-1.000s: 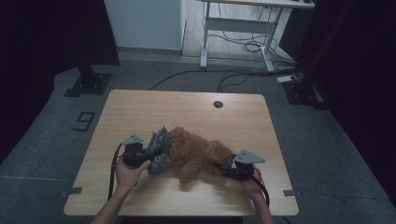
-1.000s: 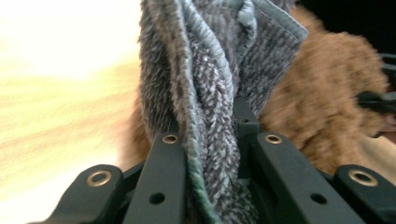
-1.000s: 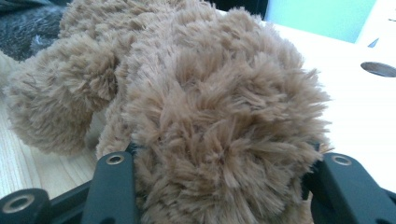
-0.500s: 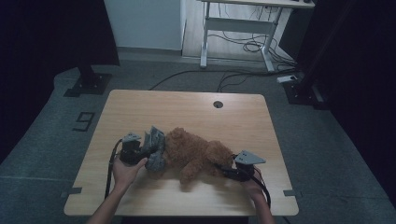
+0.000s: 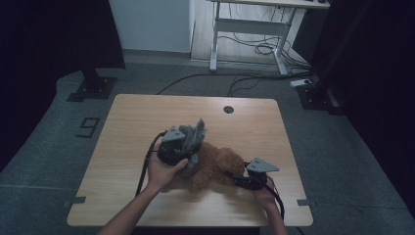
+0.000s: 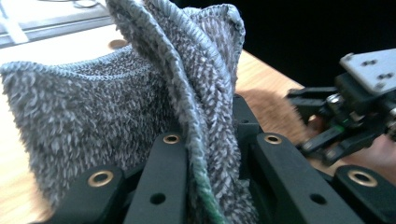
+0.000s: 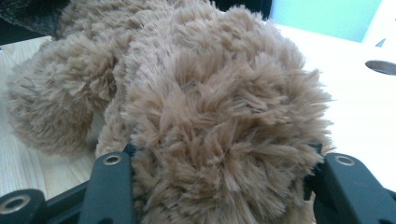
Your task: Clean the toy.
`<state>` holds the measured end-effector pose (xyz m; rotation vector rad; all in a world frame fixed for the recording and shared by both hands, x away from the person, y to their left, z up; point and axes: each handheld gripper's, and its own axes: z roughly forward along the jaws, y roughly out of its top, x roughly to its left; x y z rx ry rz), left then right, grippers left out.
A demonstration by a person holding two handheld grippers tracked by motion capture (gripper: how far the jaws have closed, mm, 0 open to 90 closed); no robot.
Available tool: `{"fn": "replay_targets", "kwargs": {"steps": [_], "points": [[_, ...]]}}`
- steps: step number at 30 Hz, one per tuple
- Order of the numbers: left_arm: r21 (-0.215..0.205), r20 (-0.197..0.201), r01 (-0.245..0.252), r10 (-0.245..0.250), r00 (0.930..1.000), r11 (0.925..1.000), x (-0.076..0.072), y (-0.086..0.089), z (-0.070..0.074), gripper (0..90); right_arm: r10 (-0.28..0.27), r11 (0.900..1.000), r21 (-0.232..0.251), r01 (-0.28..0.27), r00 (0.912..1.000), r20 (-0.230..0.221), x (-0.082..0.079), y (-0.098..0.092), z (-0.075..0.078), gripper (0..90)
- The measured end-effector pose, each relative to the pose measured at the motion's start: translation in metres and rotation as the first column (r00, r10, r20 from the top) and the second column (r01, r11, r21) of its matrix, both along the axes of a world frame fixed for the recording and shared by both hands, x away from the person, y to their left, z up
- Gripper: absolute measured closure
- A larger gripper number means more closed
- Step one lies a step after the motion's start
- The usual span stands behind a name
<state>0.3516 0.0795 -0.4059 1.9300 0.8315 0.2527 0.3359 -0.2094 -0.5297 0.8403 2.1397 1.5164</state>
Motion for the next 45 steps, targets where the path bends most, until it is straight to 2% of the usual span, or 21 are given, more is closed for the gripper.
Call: {"fn": "replay_targets", "kwargs": {"steps": [6,7,9,11,15,17,21,24,26,29,32,38,43,45], "points": [[0.045,-0.016,0.089,-0.089,0.9959,0.9950,0.002,-0.057,-0.004,79.8,-0.002,1.000,0.003,0.002,1.0000,-0.003,0.000,0.000,0.000,43.4],[0.047,-0.016,0.103,-0.102,0.9946,0.9935,0.002,-0.065,-0.005,79.8,-0.001,1.000,0.001,0.001,1.0000,-0.001,0.000,0.000,0.000,43.4],[0.025,-0.032,0.126,-0.125,0.9916,0.9917,0.003,-0.080,-0.008,79.8,0.002,1.000,0.001,-0.002,1.0000,-0.002,0.000,0.000,0.000,43.2],[0.051,-0.041,0.146,-0.144,0.9887,0.9879,0.002,-0.093,-0.013,79.8,0.003,1.000,0.002,-0.003,1.0000,-0.003,0.001,0.000,0.000,43.2],[0.116,-0.039,0.161,-0.158,0.9867,0.9801,0.001,-0.109,-0.022,79.8,0.004,1.000,0.006,-0.004,1.0000,-0.005,0.001,-0.001,-0.001,43.1],[0.125,-0.050,0.151,-0.146,0.9880,0.9805,0.004,-0.109,-0.028,79.8,0.004,1.000,0.007,-0.004,1.0000,-0.004,0.001,-0.001,-0.001,43.0],[0.100,-0.066,0.124,-0.118,0.9908,0.9872,0.009,-0.098,-0.034,79.9,0.003,1.000,0.009,-0.003,1.0000,-0.006,0.002,-0.001,-0.002,42.6],[0.105,-0.055,0.105,-0.100,0.9935,0.9889,0.009,-0.088,-0.032,79.9,0.005,1.000,0.009,-0.005,0.9999,-0.009,0.002,-0.002,-0.002,42.5],[0.123,-0.031,0.079,-0.076,0.9966,0.9892,0.009,-0.077,-0.028,79.9,0.007,1.000,0.005,-0.007,0.9999,-0.009,0.002,-0.002,-0.001,42.1],[0.115,-0.034,0.047,-0.043,0.9985,0.9922,0.012,-0.059,-0.028,79.9,0.008,1.000,0.004,-0.008,0.9999,-0.011,0.002,-0.003,-0.001,42.0],[0.081,-0.051,0.022,-0.018,0.9986,0.9965,0.015,-0.037,-0.029,79.9,0.007,1.000,0.007,-0.007,0.9999,-0.010,0.002,-0.003,-0.002,41.9],[0.044,-0.021,-0.026,0.027,0.9994,0.9987,0.012,0.003,-0.026,79.9,0.009,1.000,0.010,-0.008,0.9999,-0.007,0.003,-0.003,-0.002,41.0],[-0.014,-0.054,-0.057,0.056,0.9970,0.9983,0.012,0.034,-0.031,79.9,0.006,1.000,0.006,-0.006,1.0000,0.000,0.002,-0.002,-0.002,39.3],[-0.035,-0.055,-0.072,0.070,0.9960,0.9968,0.011,0.044,-0.033,79.9,-0.001,1.000,0.003,0.001,1.0000,-0.002,0.002,-0.001,-0.002,36.4]]}}
